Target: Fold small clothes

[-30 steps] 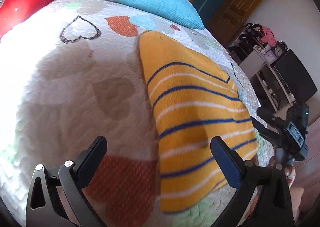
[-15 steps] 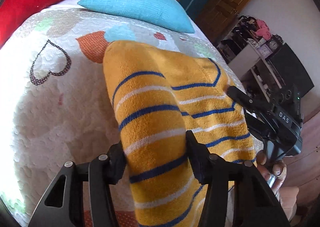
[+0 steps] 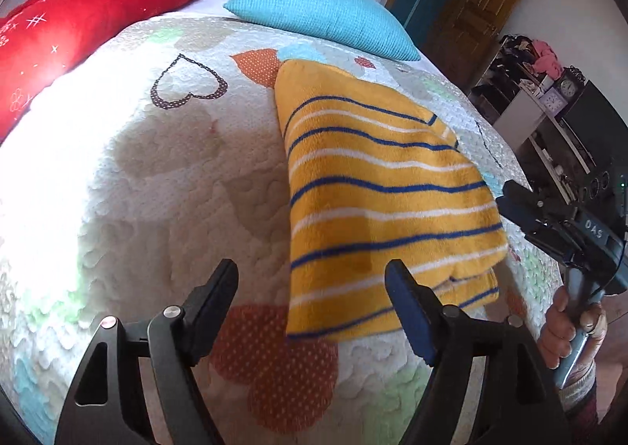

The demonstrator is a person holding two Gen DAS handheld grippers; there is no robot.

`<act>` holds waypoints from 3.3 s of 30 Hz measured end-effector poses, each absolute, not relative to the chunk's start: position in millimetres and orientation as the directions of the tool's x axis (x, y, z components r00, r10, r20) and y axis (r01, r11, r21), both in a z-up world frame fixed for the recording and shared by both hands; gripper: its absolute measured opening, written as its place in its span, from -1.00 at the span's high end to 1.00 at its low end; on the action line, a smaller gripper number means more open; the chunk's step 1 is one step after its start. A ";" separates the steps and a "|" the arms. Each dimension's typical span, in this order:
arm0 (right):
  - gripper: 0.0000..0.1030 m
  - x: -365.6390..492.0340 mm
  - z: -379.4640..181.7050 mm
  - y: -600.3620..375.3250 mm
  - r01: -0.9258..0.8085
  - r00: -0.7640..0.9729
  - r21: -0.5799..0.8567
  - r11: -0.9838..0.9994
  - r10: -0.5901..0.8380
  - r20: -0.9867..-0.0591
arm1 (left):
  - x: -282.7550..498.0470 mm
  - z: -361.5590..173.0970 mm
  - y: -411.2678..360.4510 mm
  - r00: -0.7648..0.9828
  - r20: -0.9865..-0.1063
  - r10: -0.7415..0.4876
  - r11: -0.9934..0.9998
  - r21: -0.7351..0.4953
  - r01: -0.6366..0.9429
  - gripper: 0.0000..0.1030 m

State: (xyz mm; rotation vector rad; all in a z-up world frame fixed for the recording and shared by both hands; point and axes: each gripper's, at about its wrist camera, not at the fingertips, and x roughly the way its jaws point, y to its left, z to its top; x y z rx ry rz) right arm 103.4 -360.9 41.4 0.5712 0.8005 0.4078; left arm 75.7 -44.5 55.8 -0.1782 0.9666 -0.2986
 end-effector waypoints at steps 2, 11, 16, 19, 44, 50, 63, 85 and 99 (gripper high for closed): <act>0.66 99.1 29.9 -345.9 -0.141 0.599 0.618 0.773 0.564 -0.568 | 61.8 57.3 -37.8 0.540 -0.774 -0.331 0.943 -0.287 0.166 -0.52; 0.91 72.5 -4.6 -354.6 -0.034 0.526 0.677 0.735 0.589 -0.613 | -2.4 73.1 -9.5 0.612 -0.737 -0.288 0.954 -0.277 0.115 -0.53; 0.88 57.2 11.4 -347.0 -0.046 0.548 0.592 0.805 0.516 -0.658 | -29.0 82.6 4.7 0.705 -0.681 -0.198 0.976 -0.200 0.081 -0.70; 0.81 39.9 36.6 -340.7 -0.056 0.606 0.514 0.856 0.438 -0.664 | -46.9 94.5 9.3 0.789 -0.611 -0.064 0.996 -0.084 0.015 -0.88; -0.31 -92.3 81.3 -307.8 0.021 0.719 0.288 0.957 0.186 -0.670 | -136.2 162.7 -14.4 0.866 -0.499 0.015 1.000 -0.016 -0.026 -1.00; -0.37 -95.2 72.4 -305.6 0.041 0.699 0.260 0.965 0.158 -0.697 | -132.5 148.1 -32.1 0.816 -0.578 -0.016 1.000 0.001 0.020 -1.00; -0.42 -94.1 62.3 -294.7 0.026 0.674 0.235 0.972 0.157 -0.722 | -126.2 131.8 -35.1 0.761 -0.645 -0.064 0.998 -0.045 0.046 -1.00; -0.47 -91.6 59.8 -282.7 0.013 0.667 0.187 0.982 0.131 -0.733 | -119.8 119.1 -34.0 0.722 -0.685 -0.098 0.995 -0.088 0.052 -1.00; -0.51 -91.9 53.6 -278.3 0.022 0.658 0.172 0.985 0.115 -0.744 | -114.1 99.8 -23.6 0.682 -0.731 -0.028 0.998 -0.059 -0.023 -1.00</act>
